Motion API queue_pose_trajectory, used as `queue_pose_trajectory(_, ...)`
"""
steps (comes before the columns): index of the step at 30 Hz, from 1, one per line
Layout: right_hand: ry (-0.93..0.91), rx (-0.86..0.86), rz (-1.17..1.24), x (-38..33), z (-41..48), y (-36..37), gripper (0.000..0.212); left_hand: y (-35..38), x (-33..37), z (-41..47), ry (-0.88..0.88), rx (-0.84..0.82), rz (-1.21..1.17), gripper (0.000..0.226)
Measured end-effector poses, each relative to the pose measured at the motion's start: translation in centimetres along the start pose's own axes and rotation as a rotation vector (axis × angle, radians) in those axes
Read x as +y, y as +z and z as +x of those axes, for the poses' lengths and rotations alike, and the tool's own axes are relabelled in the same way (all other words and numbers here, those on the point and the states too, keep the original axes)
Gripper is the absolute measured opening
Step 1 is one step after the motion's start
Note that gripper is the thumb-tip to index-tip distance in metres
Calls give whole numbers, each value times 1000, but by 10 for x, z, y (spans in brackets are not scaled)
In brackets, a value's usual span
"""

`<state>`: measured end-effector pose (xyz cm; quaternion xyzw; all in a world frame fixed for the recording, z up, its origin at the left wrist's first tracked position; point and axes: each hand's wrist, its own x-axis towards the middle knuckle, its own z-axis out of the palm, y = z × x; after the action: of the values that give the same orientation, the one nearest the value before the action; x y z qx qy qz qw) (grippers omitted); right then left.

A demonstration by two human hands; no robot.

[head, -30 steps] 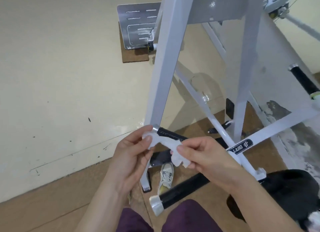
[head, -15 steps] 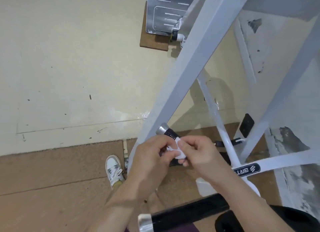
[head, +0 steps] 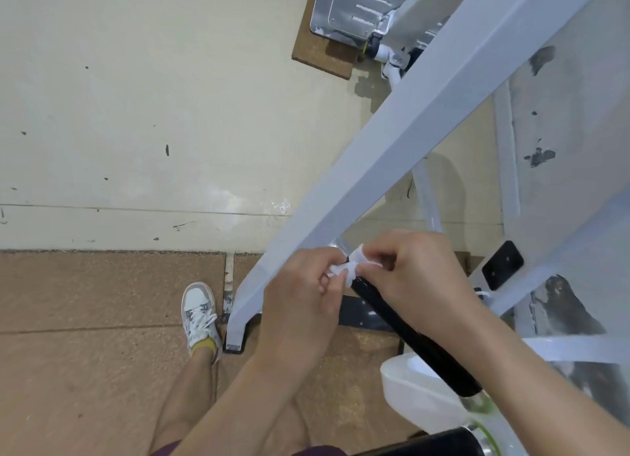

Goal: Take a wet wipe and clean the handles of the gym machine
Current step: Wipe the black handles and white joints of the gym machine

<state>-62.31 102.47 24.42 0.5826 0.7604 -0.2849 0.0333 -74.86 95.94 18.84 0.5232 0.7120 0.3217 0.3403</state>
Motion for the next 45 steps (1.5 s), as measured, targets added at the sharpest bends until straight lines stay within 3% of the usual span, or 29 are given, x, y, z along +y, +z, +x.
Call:
queue_pose_trajectory(2, -59, 13, -79, -3, -5, 4, 47, 1, 4, -2, -46, 38, -62, 25)
queue_pose_trajectory(5, -159, -7, -230, -10, -16, 9, 23, 2, 6, 1, -357, 7, -300, 22)
queue_pose_trajectory(7, -184, 17, -303, -10, -16, 15, 23, -4, 4, 4, -511, -55, -492, 14)
queue_pose_trajectory(9, -184, 46, -241, -4, -11, 21, 25, -13, 5, 7, -552, -129, -616, 15)
queue_pose_trajectory(12, -89, 76, -123, 1, 1, 17, 19, -23, 3, 12, -496, -158, -547, 25)
queue_pose_trajectory(15, 60, 153, 43, 2, 1, 21, 24, -26, 1, 15, -456, -158, -421, 16)
queue_pose_trajectory(20, -117, 238, -76, -4, -15, 39, 13, -25, 2, 10, -492, -150, -478, 20)
queue_pose_trajectory(25, -226, 268, 24, -18, 2, 49, 10, -25, -1, 10, -518, -119, -515, 24)
queue_pose_trajectory(30, 140, 228, 158, 7, 10, 40, 17, -28, -6, 8, -511, -145, -478, 22)
queue_pose_trajectory(36, -66, 260, 122, -5, -12, 39, 13, -22, -4, 4, -323, -171, -458, 29)
queue_pose_trajectory(40, -232, 185, 91, -6, -8, 41, 12, -17, -9, 1, -313, -182, -436, 34)
queue_pose_trajectory(45, -226, 120, 71, -3, -10, 36, 14, -17, -8, 1, -245, -144, -288, 23)
